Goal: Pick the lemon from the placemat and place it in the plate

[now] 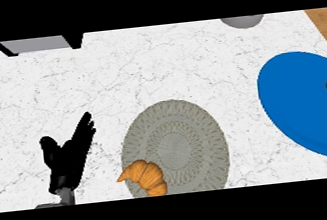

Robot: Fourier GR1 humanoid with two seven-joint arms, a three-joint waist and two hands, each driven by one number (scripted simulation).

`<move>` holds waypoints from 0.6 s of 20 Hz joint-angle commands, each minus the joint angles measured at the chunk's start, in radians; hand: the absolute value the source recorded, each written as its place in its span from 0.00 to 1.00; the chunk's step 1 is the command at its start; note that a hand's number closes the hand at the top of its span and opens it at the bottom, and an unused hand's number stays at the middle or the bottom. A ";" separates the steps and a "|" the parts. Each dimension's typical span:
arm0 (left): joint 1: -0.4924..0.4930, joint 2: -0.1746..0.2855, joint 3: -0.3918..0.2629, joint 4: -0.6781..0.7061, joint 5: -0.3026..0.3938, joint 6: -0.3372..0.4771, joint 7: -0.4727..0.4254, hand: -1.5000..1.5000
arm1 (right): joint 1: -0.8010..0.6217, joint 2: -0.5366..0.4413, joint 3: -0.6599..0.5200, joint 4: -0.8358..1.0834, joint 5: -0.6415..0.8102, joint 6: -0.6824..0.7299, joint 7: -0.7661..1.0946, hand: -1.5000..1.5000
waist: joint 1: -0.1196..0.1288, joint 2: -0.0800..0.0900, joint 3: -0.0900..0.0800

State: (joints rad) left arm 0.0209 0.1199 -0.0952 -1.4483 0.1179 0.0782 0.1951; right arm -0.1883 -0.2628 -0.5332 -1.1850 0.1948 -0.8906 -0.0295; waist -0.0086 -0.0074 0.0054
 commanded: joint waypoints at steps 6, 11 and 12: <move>0.043 0.026 0.024 -0.050 0.035 -0.039 0.064 0.50 | 0.348 0.140 0.055 -0.412 -0.161 0.224 -0.074 0.00 | -0.001 0.004 -0.006; 0.020 -0.033 -0.009 0.023 -0.027 0.008 0.007 0.50 | 0.541 0.226 0.123 -0.554 -0.145 0.293 -0.097 0.00 | 0.000 0.006 -0.006; 0.025 0.024 0.019 -0.061 0.017 -0.040 0.080 0.50 | 0.575 0.241 0.161 -0.606 -0.077 0.260 -0.030 0.00 | 0.003 0.006 -0.006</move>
State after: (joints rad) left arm 0.0361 0.1249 -0.0781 -1.4724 0.1247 0.0568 0.2100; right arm 0.2716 -0.0600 -0.4268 -1.6723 0.0650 -0.6473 -0.1051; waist -0.0114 -0.0064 0.0023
